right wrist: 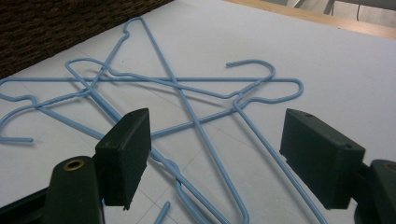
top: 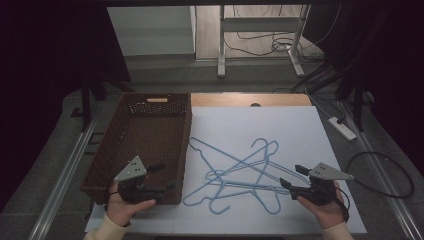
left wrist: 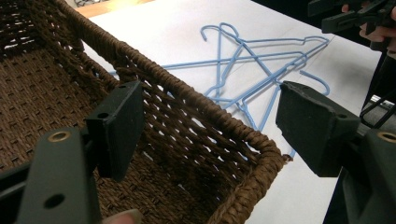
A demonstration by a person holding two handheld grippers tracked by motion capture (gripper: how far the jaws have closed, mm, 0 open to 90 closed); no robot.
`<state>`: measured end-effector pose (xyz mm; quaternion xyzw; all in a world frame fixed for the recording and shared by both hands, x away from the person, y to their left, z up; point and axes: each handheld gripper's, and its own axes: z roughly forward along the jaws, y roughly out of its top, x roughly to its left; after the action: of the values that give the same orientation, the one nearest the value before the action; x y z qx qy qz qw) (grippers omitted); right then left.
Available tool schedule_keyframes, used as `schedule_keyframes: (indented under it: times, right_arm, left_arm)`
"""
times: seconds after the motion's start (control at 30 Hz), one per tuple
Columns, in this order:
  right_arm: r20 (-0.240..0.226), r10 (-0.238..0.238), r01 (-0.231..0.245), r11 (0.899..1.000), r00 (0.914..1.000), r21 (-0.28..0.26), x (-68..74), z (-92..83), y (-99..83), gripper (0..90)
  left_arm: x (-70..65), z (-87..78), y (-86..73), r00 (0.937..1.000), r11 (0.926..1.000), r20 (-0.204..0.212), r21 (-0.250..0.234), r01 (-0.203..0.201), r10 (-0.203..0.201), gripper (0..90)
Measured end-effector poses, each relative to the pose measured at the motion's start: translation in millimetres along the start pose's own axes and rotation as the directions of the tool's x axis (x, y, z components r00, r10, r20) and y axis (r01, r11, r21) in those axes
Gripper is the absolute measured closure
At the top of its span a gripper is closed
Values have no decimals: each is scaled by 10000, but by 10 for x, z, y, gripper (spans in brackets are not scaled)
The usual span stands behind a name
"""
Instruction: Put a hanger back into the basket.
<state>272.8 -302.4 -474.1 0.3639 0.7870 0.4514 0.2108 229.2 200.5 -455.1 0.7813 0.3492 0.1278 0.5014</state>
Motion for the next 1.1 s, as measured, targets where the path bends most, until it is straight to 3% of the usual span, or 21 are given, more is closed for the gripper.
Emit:
schedule_keyframes:
  times: [0.67,1.1]
  right_arm:
    - [174,-34,31,9999,9998,155,-33,51,21,263]
    - [434,-106,94,9996,9990,279,-16,4,22,270]
  left_arm:
    - [-40,-9,-17,10000,10000,-35,34,24,-24,244]
    - [-19,64,12,9998,9998,179,180,-4,1,244]
